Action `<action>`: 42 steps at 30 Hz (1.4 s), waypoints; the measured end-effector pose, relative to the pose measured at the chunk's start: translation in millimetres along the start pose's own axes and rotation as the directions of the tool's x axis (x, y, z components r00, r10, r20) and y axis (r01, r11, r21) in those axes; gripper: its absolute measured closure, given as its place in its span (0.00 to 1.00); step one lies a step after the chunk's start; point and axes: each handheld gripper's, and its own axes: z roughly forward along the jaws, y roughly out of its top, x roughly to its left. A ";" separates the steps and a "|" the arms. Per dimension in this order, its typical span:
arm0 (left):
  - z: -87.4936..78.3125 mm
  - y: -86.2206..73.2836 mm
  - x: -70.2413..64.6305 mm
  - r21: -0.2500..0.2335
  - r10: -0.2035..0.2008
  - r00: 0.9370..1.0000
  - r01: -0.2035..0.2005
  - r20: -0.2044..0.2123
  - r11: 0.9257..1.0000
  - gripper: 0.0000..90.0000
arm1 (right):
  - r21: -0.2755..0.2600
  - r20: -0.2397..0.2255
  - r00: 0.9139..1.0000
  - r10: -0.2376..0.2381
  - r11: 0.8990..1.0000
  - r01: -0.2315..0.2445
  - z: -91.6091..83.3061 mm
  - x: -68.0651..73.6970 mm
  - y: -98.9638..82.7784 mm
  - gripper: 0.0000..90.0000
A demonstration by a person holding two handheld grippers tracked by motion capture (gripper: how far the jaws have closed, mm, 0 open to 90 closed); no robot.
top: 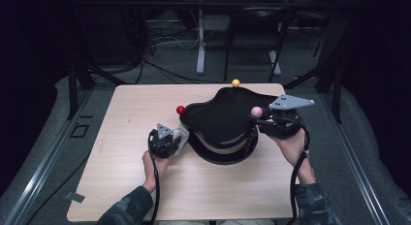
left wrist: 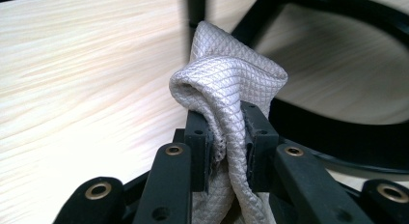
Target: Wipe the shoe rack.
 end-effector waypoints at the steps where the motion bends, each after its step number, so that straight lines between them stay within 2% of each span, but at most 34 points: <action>1: 1.1 -0.4 1.2 0.004 -0.004 1.000 0.004 -0.002 1.000 0.84 | 0.002 0.023 1.000 0.010 1.000 -0.010 -2.2 -3.4 -1.2 0.66; 4: 3.0 0.2 0.8 0.007 0.008 1.000 -0.008 -0.005 1.000 0.84 | 0.004 0.044 0.998 0.045 0.999 -0.045 -5.8 -14.0 -4.7 0.66; 7: 3.5 6.2 -2.3 0.001 0.010 1.000 -0.010 0.021 1.000 0.84 | -0.014 0.052 0.996 0.074 0.997 -0.073 -5.6 -19.5 -8.0 0.67; 8: 2.9 8.7 -3.5 -0.006 0.013 1.000 -0.012 0.020 1.000 0.84 | -0.012 0.042 0.996 0.073 0.997 -0.073 -5.5 -20.0 -8.3 0.67; 12: 0.9 21.2 -6.8 -0.042 0.012 0.999 -0.011 0.033 0.999 0.84 | -0.010 0.049 0.996 0.071 0.997 -0.070 -5.3 -19.2 -8.4 0.67; 15: 3.0 23.1 -4.9 -0.035 0.000 0.999 0.001 0.038 0.999 0.84 | -0.014 0.041 0.996 0.074 0.997 -0.074 -4.9 -20.1 -9.0 0.67; 18: 9.9 20.8 -2.5 -0.001 -0.006 0.999 0.006 0.047 1.000 0.84 | -0.011 0.030 0.996 0.080 0.997 -0.080 -5.0 -20.3 -9.2 0.67; 20: 18.6 15.9 -1.2 0.042 -0.016 0.998 0.014 0.055 0.999 0.84 | -0.013 0.034 0.996 0.081 0.997 -0.081 -4.9 -20.1 -9.3 0.67; 24: 32.4 5.3 0.9 0.121 -0.031 0.997 0.022 0.066 0.992 0.84 | -0.013 0.034 0.996 0.082 0.997 -0.082 -4.9 -20.0 -9.3 0.67; 27: 30.4 6.4 2.8 0.110 -0.041 0.997 0.034 0.061 0.993 0.84 | -0.014 0.031 0.996 0.083 0.996 -0.083 -4.9 -20.3 -9.5 0.67; 30: 22.0 13.8 3.5 0.067 -0.044 0.997 0.040 0.060 0.997 0.84 | -0.015 0.029 0.996 0.083 0.997 -0.082 -4.8 -20.5 -9.7 0.67; 35: 6.8 26.1 1.7 -0.004 -0.025 0.998 0.025 0.053 1.000 0.84 | -0.015 0.030 0.996 0.082 0.997 -0.081 -4.9 -20.4 -9.7 0.67; 39: 8.9 26.6 0.8 0.000 -0.032 0.998 0.032 0.051 0.999 0.84 | -0.015 0.030 0.996 0.080 0.997 -0.080 -4.9 -20.2 -9.7 0.67; 42: 17.5 22.1 1.6 0.045 -0.028 0.998 0.025 0.062 0.999 0.84 | -0.015 0.033 0.996 0.082 0.997 -0.082 -4.8 -20.0 -9.6 0.67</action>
